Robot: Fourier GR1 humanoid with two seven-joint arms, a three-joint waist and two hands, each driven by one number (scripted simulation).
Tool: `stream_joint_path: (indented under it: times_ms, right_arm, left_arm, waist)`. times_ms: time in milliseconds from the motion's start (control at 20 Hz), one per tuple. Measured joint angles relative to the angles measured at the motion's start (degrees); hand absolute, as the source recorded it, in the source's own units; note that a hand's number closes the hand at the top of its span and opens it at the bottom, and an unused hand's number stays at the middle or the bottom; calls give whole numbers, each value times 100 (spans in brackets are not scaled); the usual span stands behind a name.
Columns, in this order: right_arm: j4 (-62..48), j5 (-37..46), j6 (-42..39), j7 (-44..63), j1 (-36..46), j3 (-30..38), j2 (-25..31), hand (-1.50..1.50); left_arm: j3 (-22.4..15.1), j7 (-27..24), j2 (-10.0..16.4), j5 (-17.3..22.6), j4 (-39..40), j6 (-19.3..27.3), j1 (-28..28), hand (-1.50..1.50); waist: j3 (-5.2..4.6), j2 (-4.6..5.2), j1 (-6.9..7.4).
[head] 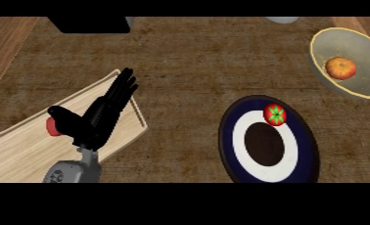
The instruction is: Pick the squash from the plate and place it in the bowl
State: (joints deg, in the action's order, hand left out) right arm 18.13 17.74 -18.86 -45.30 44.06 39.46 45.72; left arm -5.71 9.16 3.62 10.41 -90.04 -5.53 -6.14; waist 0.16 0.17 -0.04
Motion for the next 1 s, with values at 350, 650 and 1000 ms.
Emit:
stream_joint_path:
  times_ms: [350,650,1000]
  right_arm:
    - [331,-761,-754,-250,-1259,445,430,-150]
    - [958,-1214,-1003,-487,-2578,544,416,150]
    - [1811,-1513,-1051,-722,-4275,309,-24,150]
  left_arm:
    - [93,15,4,6,-34,81,154,0]
    - [227,56,63,10,-87,168,233,0]
    - [314,-25,110,14,-141,185,420,0]
  waist:
    - [-11,-68,-241]
    - [-9,-131,-492]
    - [-3,-169,-709]
